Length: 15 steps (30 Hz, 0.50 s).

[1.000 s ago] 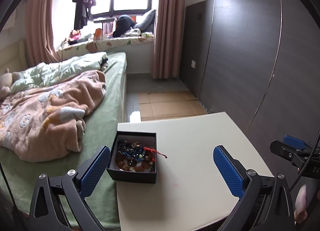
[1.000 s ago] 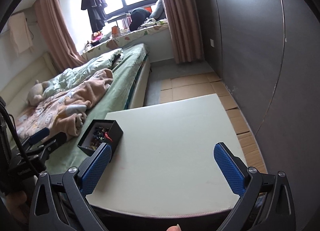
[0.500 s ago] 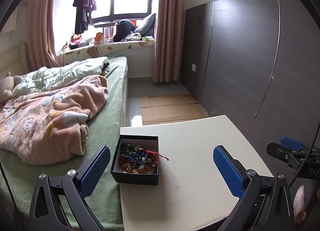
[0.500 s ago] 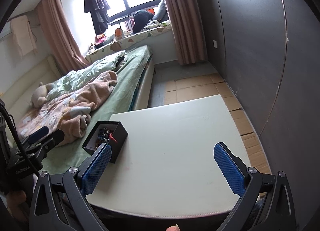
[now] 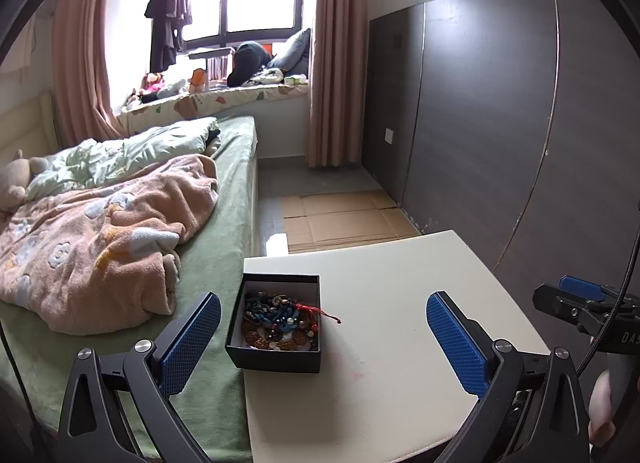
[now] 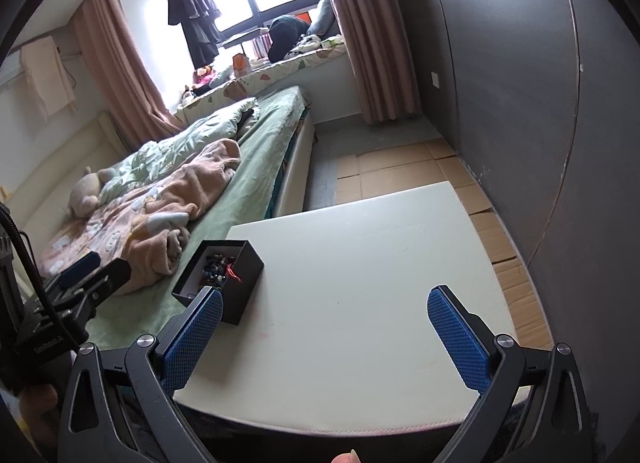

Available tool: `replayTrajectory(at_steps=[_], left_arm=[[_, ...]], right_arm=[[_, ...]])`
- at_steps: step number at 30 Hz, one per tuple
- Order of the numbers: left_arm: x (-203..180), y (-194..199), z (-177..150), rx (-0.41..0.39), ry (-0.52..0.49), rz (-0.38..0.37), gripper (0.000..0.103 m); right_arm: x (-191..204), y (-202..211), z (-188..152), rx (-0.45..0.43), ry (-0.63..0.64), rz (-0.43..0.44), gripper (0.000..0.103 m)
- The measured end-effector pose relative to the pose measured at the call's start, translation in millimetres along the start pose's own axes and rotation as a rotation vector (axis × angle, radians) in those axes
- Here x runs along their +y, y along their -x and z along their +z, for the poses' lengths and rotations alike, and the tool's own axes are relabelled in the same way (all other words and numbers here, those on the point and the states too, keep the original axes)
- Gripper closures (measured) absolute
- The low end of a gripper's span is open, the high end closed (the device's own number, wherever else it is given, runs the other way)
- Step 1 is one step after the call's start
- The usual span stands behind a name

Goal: Organize jewelry

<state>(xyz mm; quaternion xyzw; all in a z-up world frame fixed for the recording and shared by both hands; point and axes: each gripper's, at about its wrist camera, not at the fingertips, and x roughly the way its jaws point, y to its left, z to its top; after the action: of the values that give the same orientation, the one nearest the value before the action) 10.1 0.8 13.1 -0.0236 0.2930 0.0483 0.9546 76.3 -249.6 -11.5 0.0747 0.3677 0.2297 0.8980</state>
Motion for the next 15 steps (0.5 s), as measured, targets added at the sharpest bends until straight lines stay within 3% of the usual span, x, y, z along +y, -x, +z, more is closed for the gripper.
replayTrajectory(at_steps=[15], left_arm=[[3.6,0.8,0.3,-0.01,0.015,0.009,0.0]], right_arm=[[-0.3,3.3,-0.9,-0.011,-0.004,0.0,0.0]])
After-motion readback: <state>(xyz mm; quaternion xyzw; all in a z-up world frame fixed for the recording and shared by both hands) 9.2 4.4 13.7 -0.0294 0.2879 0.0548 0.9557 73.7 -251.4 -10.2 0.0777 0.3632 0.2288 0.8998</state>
